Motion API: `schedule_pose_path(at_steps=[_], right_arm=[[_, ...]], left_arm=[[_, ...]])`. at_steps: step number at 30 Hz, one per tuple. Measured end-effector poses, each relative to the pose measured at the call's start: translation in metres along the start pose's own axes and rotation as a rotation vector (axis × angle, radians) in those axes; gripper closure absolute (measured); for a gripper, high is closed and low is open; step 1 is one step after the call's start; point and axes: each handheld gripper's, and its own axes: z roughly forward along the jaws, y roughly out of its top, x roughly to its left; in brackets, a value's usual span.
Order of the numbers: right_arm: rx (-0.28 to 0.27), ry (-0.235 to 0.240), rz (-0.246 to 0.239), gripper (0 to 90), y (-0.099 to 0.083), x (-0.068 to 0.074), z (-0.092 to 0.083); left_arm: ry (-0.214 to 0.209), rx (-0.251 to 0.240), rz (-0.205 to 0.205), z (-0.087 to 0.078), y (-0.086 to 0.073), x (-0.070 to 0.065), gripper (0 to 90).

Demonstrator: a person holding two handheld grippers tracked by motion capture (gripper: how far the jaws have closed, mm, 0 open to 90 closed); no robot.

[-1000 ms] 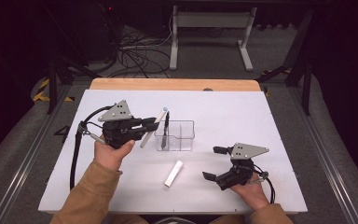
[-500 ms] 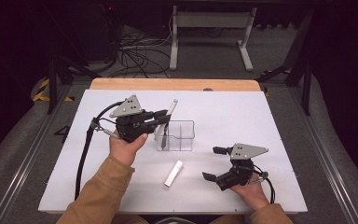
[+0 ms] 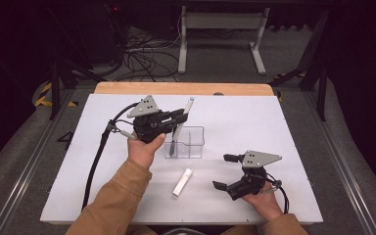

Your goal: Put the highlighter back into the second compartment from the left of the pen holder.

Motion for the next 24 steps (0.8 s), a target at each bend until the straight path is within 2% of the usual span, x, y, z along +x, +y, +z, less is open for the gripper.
schedule_pose_path(at_steps=[5,10,15,24], right_arm=[[0.001,0.000,-0.002,0.9,0.000,0.000,0.000],[0.002,0.002,0.000,0.9,0.000,0.000,0.000],[0.004,0.004,0.001,0.9,-0.001,0.000,0.001],[0.005,0.006,0.003,0.9,-0.001,0.000,0.001]], left_arm=[[0.007,-0.005,-0.021,0.009,-0.004,0.002,78.2],[0.033,-0.018,0.000,0.016,-0.008,0.004,78.1],[0.041,-0.030,-0.013,0.024,-0.011,0.005,78.1],[0.057,-0.022,-0.027,0.031,-0.016,0.009,78.1]])
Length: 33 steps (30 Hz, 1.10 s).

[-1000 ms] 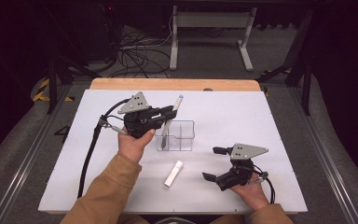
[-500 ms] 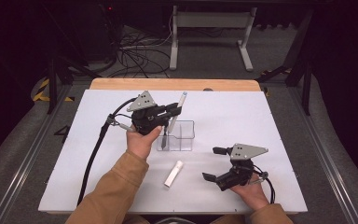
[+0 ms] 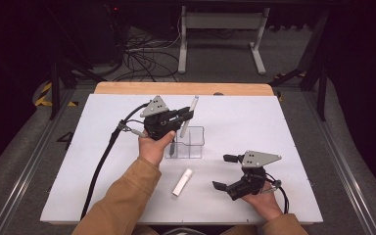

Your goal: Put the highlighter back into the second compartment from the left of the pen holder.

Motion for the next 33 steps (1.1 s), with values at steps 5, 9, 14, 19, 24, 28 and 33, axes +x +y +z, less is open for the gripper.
schedule_pose_path(at_steps=[5,9,14,19,24,28,33], right_arm=[[-0.001,-0.001,0.000,0.9,0.000,0.000,0.000],[-0.002,-0.001,0.000,0.9,0.000,0.000,-0.001],[0.000,0.000,-0.001,0.9,0.000,0.000,0.000],[0.002,-0.001,-0.003,0.9,0.000,0.001,0.000],[0.000,0.000,-0.002,0.9,0.000,0.001,0.000],[0.001,0.000,-0.003,0.9,0.000,0.001,0.000],[0.002,-0.001,-0.004,0.9,0.000,0.001,0.000]], left_arm=[[0.015,0.014,0.017,-0.001,-0.003,0.000,78.1],[0.016,-0.007,0.004,-0.002,-0.010,0.004,78.1],[0.010,-0.003,-0.002,0.000,-0.016,0.003,78.1],[0.008,0.009,-0.012,0.003,-0.023,0.003,78.0],[-0.004,0.033,-0.013,0.005,-0.028,0.002,78.0],[-0.009,0.046,-0.008,0.005,-0.029,0.001,78.1],[-0.010,0.050,-0.009,0.003,-0.034,0.000,78.0]])
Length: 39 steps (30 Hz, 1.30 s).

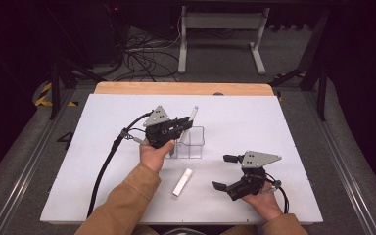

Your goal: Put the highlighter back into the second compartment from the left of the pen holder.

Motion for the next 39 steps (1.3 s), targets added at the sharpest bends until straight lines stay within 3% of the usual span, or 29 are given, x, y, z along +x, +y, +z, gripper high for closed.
schedule_pose_path(at_steps=[10,20,25,30,35,39], right_arm=[[0.003,0.002,-0.002,0.9,0.000,0.000,0.001],[0.002,-0.002,-0.001,0.9,0.000,0.000,0.000],[0.000,-0.008,-0.002,0.9,0.000,0.000,0.000],[-0.022,-0.035,0.003,1.8,0.001,-0.001,-0.004],[-0.057,-0.084,0.008,2.7,0.002,-0.003,-0.009],[-0.060,-0.090,0.006,2.7,0.003,-0.004,-0.008]], left_arm=[[-0.017,0.031,-0.006,0.002,-0.008,0.000,78.0],[-0.018,0.059,0.034,0.000,-0.009,-0.005,76.9],[0.011,0.068,0.068,-0.009,-0.004,-0.010,50.9],[0.032,0.061,0.089,-0.026,0.002,-0.017,34.8],[0.052,0.052,0.093,-0.047,0.009,-0.023,25.1],[0.061,0.057,0.098,-0.061,0.014,-0.027,21.2]])
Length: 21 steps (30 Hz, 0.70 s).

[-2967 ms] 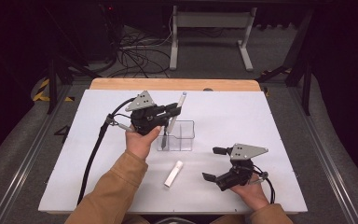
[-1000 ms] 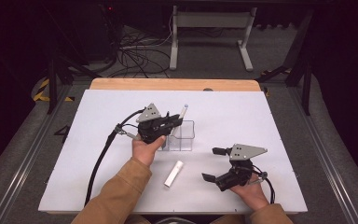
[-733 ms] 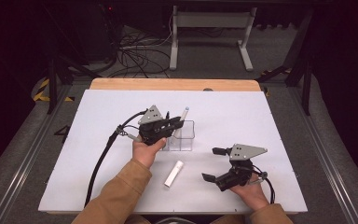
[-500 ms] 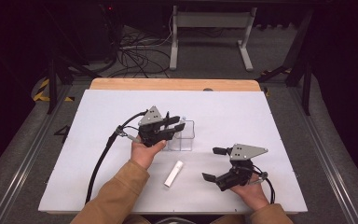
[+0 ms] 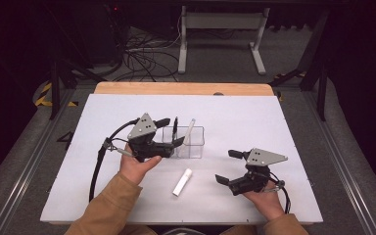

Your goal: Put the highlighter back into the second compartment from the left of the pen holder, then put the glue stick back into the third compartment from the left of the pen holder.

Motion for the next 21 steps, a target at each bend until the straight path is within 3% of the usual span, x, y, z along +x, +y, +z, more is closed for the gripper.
schedule_pose_path(at_steps=[12,13,17,21], right_arm=[[-0.006,-0.012,-0.003,0.1,0.002,0.000,-0.002],[-0.002,-0.016,-0.005,0.1,0.003,0.000,-0.002],[0.001,-0.020,-0.008,0.1,0.004,0.001,-0.004],[0.008,-0.034,-0.003,0.1,0.004,0.002,-0.003]], left_arm=[[0.020,0.045,-0.017,-0.017,-0.001,-0.001,16.2],[0.014,0.049,-0.034,-0.018,-0.003,-0.003,16.2],[0.030,0.063,-0.027,-0.028,-0.006,-0.001,15.4],[0.030,0.094,-0.068,-0.037,-0.012,-0.002,14.7]])
